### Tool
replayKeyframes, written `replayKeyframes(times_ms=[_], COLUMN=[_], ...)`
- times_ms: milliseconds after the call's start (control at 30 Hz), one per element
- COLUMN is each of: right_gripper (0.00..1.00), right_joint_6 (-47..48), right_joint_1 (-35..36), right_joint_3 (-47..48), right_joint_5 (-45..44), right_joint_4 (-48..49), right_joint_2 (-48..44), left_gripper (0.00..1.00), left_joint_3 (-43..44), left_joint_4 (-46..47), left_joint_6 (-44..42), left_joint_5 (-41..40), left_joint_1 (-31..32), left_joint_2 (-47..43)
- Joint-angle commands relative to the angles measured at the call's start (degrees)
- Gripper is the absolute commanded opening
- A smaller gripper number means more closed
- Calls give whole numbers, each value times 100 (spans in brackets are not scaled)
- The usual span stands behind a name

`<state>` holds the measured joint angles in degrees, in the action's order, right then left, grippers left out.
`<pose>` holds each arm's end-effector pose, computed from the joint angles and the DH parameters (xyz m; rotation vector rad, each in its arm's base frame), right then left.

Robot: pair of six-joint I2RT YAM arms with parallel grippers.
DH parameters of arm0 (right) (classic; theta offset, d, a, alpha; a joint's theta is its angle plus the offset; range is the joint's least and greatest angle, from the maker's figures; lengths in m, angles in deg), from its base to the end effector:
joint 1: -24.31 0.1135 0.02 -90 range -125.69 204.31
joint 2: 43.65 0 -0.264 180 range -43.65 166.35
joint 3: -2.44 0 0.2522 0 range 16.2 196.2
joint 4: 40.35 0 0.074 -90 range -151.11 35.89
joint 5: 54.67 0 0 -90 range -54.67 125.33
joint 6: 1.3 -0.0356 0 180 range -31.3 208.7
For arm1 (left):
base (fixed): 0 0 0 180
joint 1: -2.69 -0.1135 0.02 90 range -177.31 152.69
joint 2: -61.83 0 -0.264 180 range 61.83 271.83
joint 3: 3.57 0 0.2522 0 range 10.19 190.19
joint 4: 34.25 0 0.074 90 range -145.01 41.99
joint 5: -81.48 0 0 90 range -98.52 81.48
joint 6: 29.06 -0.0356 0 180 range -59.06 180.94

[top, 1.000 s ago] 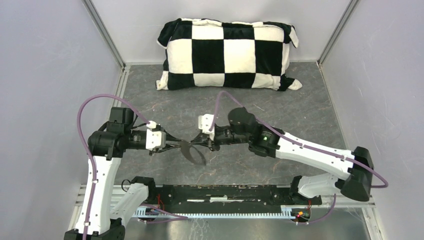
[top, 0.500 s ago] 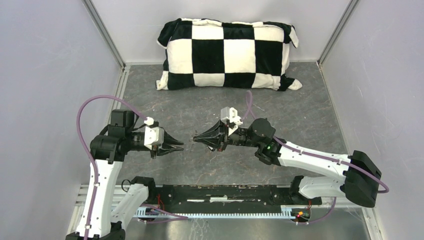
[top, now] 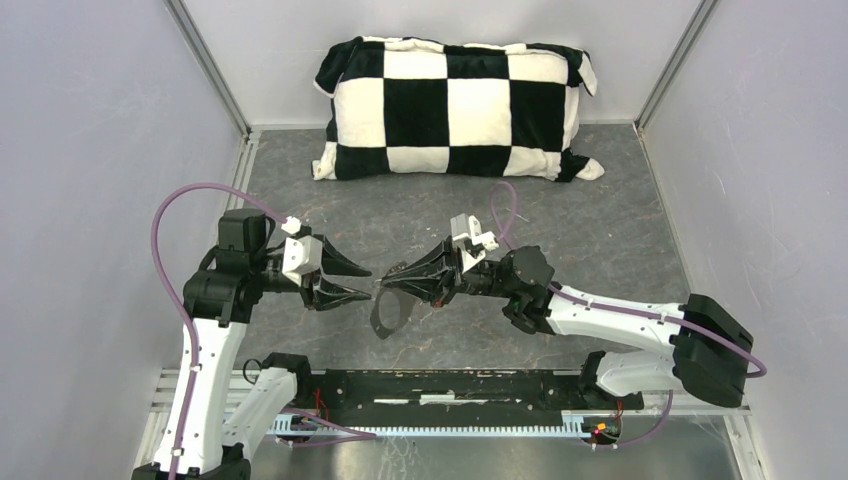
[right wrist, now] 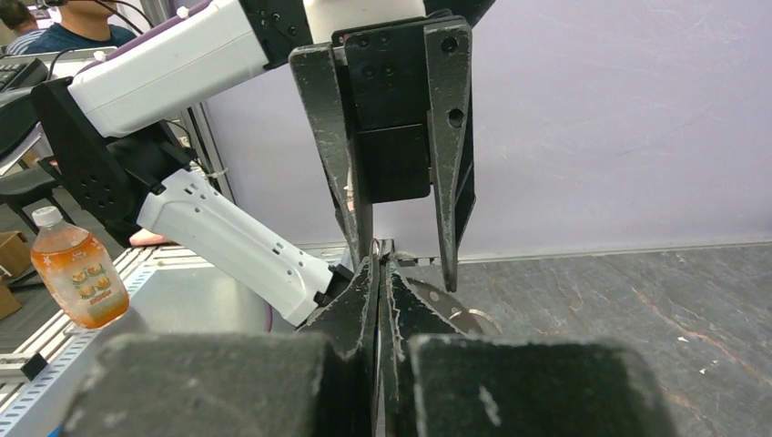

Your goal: Put the keys on the keyring

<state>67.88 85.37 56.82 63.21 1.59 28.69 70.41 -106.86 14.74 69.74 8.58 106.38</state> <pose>0.1191 0.2498 0.3302 -0.8875 1.0198 1.5106 0.1066 -0.0460 0.3670 1.3070 1.2867 -1.0632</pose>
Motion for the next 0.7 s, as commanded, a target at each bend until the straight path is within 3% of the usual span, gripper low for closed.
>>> replayKeyframes(times_ms=[0,400,667], right_gripper=[1,1,1], right_joint_6=[-115,-35,-31], right_joint_1=[106,224,298], right_joint_3=[46,132,196], right_joint_5=[-157,-330,-315], right_joint_4=[642,679,745], right_joint_2=[81,276,384], left_gripper=[48,42,19], left_joint_3=[-52,42,22], left_joint_4=[314,319,326], left_joint_6=[519,670,591], left_joint_5=[383,453,318], left_joint_1=[15,15,9], left_joint_2=[6,-16,-3])
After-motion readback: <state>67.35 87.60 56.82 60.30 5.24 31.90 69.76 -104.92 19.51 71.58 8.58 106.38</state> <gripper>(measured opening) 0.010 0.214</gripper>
